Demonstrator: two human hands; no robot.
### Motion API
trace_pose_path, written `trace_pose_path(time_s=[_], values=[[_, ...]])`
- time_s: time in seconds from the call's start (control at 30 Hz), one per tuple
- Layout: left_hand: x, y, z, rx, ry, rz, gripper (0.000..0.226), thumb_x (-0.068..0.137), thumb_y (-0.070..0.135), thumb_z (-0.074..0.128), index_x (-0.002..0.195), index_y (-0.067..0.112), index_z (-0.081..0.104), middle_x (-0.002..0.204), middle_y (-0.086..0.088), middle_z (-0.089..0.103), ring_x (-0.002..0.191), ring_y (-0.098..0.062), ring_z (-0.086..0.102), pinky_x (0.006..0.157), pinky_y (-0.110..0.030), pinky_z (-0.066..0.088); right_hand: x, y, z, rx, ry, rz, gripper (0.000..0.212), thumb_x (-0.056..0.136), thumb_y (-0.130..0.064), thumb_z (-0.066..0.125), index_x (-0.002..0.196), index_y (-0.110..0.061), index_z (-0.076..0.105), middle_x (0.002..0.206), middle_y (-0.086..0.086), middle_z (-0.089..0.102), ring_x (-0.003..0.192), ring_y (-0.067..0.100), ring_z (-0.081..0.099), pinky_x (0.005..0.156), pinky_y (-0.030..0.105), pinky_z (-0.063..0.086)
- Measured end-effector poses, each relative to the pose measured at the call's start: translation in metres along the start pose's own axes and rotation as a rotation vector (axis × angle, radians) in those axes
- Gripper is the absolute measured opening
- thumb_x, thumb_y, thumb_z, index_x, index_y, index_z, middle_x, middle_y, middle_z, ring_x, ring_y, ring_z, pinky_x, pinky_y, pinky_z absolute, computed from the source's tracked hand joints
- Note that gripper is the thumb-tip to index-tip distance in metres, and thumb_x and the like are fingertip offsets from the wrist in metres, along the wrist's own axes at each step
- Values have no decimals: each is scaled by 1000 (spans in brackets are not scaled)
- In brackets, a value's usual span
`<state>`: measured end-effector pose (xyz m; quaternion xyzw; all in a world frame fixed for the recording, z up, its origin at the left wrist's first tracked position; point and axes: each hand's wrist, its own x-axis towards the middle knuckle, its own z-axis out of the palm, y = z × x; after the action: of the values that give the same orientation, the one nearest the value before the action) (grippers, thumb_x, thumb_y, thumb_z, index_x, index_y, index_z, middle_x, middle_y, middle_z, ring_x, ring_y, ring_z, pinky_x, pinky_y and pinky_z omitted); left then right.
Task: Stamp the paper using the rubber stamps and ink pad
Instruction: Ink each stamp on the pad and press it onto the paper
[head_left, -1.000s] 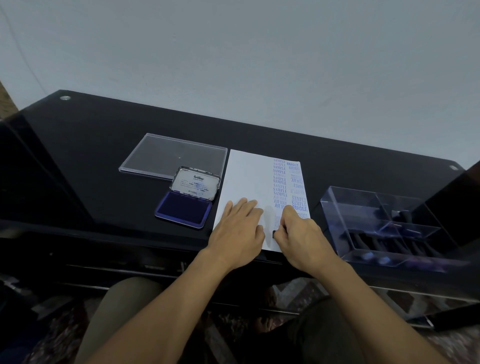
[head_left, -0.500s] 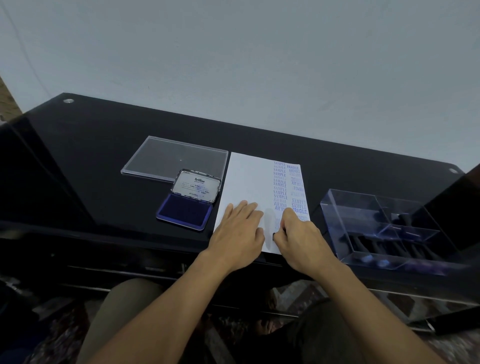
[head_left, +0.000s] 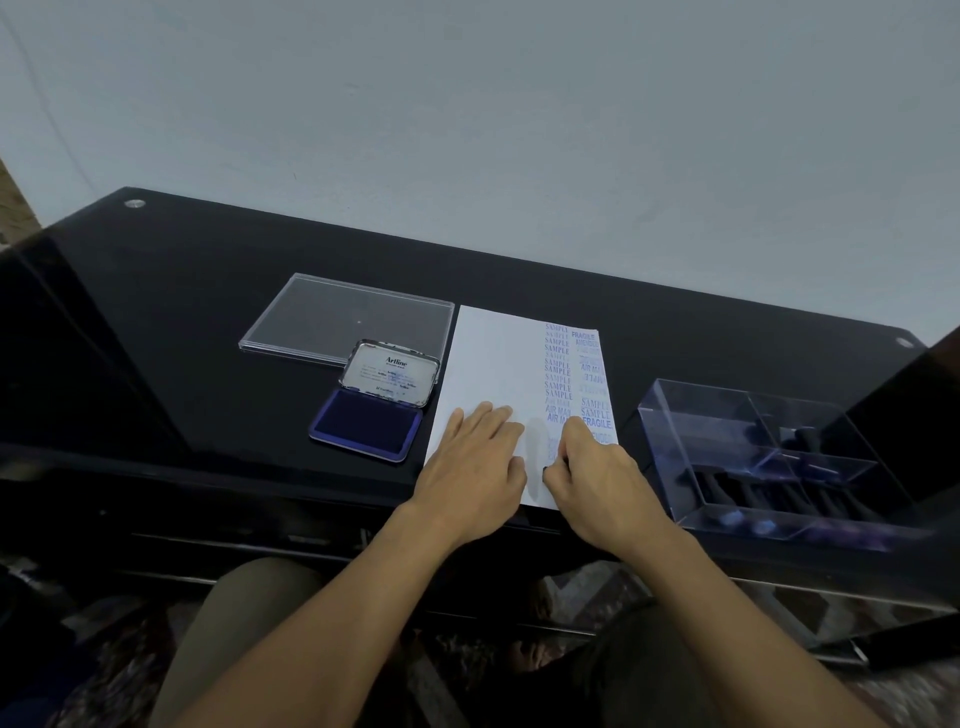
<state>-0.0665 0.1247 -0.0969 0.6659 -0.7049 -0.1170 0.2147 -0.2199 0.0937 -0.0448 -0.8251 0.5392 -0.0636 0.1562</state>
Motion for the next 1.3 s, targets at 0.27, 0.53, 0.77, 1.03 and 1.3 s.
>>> trace_pose_path(time_s=[0.27, 0.53, 0.77, 1.03, 1.3], values=[[0, -1, 0, -5, 1, 5, 46, 102, 26, 34, 147, 15, 37, 161, -2, 22, 151, -18, 7, 124, -39, -1, 0, 2, 1, -16, 20, -4, 26, 101, -24, 42, 80, -23, 26, 72, -2, 49, 57, 16, 43, 48, 30, 27], [0, -1, 3, 4, 18, -2, 47, 101, 27, 32, 147, 16, 37, 161, -1, 23, 151, -17, 8, 124, -40, 1, 12, 13, -22, 127, 60, 65, 21, 98, -27, 48, 82, -19, 38, 76, 7, 58, 64, 23, 52, 52, 35, 35], [1, -1, 0, -28, -1, -12, 48, 101, 26, 33, 148, 17, 37, 162, 1, 22, 151, -15, 6, 124, -36, -2, 17, 23, -53, 268, 213, 120, 15, 99, -20, 47, 89, -11, 52, 81, 5, 62, 66, 16, 51, 52, 32, 38], [3, -1, -3, -106, -27, -34, 49, 99, 21, 36, 149, 17, 39, 162, 2, 23, 150, -12, 7, 124, -35, -1, 13, 25, -63, 332, 244, 141, 18, 96, -19, 49, 85, -8, 57, 80, 4, 63, 69, 16, 51, 56, 33, 39], [4, 0, -5, -126, -34, -45, 49, 100, 18, 35, 149, 17, 39, 162, 3, 21, 151, -12, 6, 123, -34, -3, 13, 28, -60, 424, 247, 180, 23, 95, -20, 49, 83, -3, 58, 72, 9, 60, 65, 18, 47, 57, 34, 37]])
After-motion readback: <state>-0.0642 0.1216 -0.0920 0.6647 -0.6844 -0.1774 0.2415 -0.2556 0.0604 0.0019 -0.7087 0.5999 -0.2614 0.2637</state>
